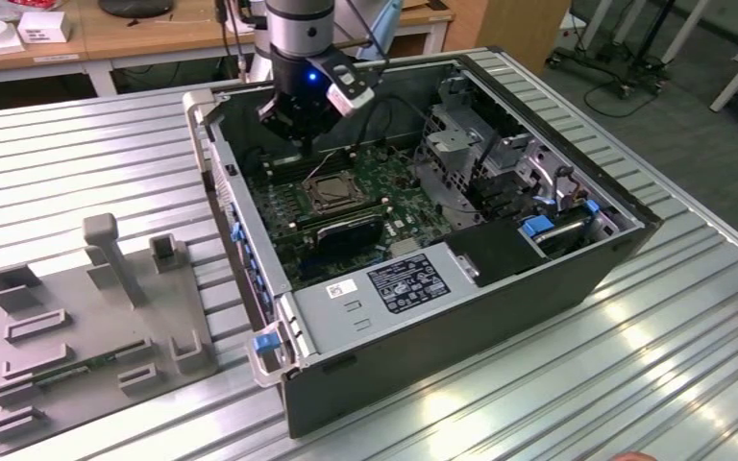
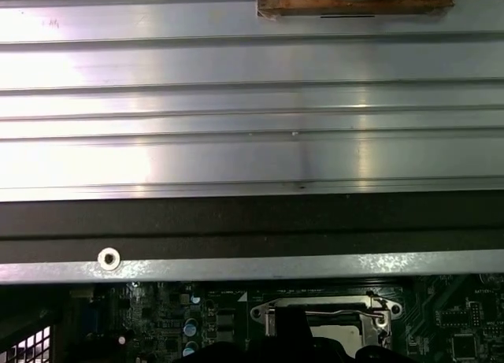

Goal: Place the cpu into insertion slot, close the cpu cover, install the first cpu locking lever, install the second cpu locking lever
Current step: 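Install the first cpu locking lever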

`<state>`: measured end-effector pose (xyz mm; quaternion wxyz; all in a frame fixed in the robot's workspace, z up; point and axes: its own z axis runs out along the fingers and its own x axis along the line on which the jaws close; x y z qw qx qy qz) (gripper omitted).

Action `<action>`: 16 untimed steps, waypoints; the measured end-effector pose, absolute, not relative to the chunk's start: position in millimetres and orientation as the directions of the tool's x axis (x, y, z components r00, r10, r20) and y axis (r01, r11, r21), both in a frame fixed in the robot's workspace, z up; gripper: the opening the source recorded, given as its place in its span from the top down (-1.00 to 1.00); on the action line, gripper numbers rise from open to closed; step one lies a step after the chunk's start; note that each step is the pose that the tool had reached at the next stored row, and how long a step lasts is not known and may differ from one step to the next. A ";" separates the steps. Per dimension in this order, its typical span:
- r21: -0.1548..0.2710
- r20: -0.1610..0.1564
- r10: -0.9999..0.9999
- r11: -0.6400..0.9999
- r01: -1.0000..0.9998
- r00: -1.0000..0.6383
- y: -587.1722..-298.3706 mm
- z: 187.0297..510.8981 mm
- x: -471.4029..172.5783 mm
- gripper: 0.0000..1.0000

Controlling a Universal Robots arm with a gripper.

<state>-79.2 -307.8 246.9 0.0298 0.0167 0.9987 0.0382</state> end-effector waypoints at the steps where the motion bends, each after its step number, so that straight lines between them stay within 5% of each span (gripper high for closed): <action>1: 0.077 -0.058 0.035 0.997 0.031 -0.998 -307.9 246.4 -79.2 0.80; 16: 0.077 -0.058 0.036 0.997 0.031 -0.998 -307.7 245.3 -76.6 0.80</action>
